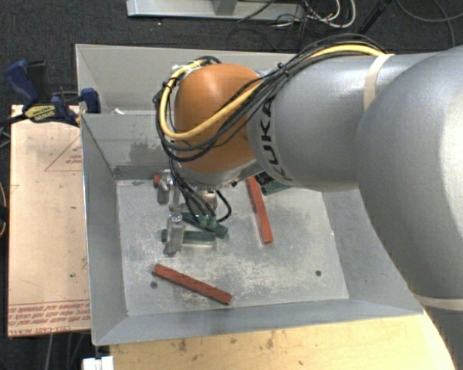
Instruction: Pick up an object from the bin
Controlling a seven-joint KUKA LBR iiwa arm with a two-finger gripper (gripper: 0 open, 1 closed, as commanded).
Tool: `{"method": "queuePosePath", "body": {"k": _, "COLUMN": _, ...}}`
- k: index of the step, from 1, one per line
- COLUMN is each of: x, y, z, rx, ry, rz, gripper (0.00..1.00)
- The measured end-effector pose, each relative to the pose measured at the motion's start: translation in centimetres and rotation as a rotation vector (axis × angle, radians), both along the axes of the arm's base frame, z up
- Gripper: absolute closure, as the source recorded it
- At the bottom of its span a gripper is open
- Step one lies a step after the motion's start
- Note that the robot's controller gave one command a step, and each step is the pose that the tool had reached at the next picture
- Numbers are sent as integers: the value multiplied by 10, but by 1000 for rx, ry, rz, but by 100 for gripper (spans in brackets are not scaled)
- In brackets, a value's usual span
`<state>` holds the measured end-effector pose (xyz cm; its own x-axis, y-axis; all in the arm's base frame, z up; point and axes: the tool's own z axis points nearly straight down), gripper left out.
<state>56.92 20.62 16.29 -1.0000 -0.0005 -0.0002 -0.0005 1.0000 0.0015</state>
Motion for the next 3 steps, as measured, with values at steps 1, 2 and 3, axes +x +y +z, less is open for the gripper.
{"method": "queuePosePath", "body": {"k": 1, "x": 11, "y": -32, "z": -48, "rx": 2, "ry": -8, "rz": 49, "gripper": 0}}
{"method": "queuePosePath", "body": {"k": 2, "x": 19, "y": -58, "z": -80, "rx": 0, "ry": -2, "rz": 292, "gripper": 100}}
{"method": "queuePosePath", "body": {"k": 3, "x": 19, "y": -58, "z": -80, "rx": 0, "ry": -2, "rz": 293, "gripper": 100}}
